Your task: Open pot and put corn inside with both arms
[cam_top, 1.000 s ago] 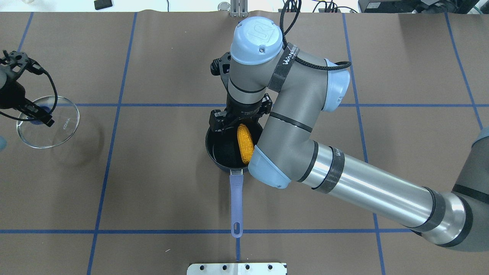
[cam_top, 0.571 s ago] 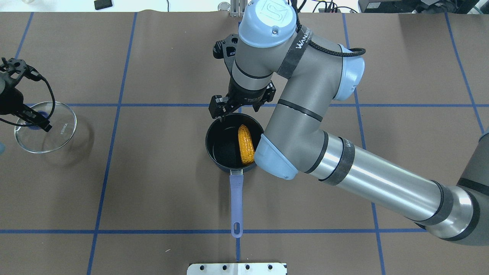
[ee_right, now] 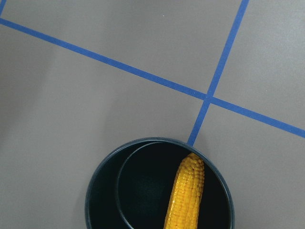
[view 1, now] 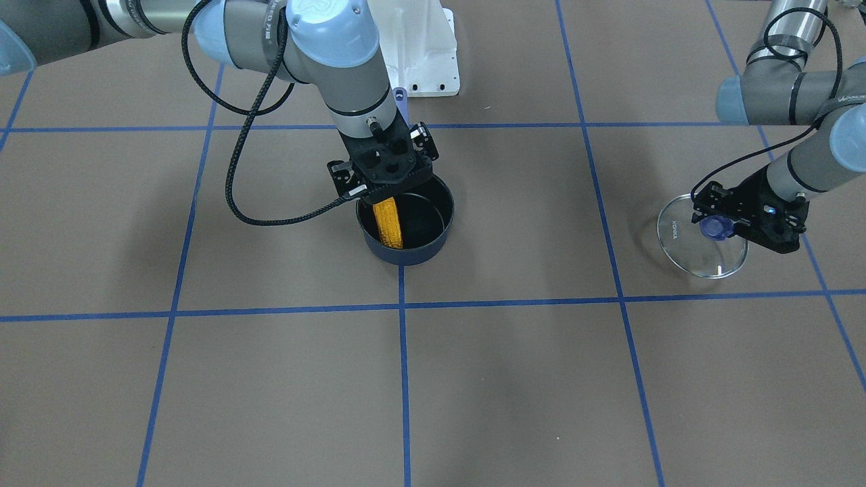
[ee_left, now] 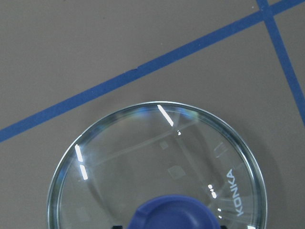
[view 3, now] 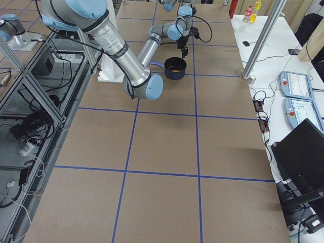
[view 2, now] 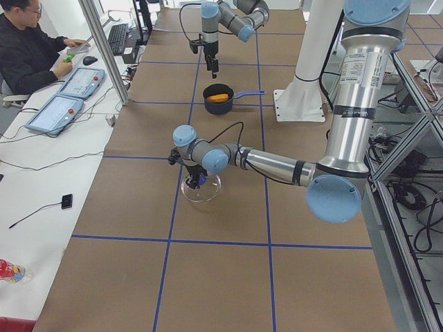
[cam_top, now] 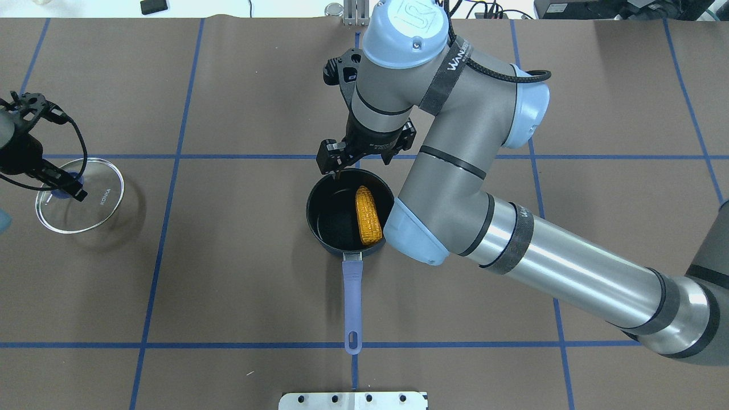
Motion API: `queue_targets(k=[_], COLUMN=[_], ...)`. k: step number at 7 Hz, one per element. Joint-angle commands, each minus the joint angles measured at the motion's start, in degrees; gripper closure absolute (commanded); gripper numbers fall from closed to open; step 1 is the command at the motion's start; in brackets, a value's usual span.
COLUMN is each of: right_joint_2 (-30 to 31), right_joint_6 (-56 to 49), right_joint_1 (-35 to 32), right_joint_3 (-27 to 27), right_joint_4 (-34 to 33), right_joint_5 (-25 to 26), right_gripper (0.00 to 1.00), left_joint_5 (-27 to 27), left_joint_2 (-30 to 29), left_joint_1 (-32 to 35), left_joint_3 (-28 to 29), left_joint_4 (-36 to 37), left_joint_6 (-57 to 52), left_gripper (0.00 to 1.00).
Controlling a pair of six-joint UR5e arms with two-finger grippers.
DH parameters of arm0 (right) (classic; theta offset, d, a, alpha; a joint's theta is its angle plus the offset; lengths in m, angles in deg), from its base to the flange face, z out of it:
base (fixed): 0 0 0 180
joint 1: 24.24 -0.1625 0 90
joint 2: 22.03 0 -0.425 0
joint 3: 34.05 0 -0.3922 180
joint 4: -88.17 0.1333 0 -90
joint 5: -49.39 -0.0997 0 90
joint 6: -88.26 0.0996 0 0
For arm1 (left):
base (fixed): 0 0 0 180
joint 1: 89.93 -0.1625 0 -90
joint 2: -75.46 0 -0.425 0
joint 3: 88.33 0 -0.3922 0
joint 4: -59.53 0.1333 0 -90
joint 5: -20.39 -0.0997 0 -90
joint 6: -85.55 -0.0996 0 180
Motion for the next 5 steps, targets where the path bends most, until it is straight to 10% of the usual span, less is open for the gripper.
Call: queue_targets(k=[1, 5], right_joint_2=[0.3, 1.1], right_joint_6=[-0.1, -0.5], right_joint_1=[0.0, -0.4], right_joint_3=[0.0, 0.0], right_joint_4=[0.0, 0.1], right_joint_5=[0.1, 0.1], right_gripper=[0.0, 0.0], left_joint_5=[0.2, 0.2], left_joint_2=[-0.1, -1.6], left_joint_1=[0.0, -0.3], left_joint_3=[0.1, 2.1], left_joint_4=[-0.1, -0.1], left_joint_6=[0.6, 0.6], left_gripper=[0.33, 0.29])
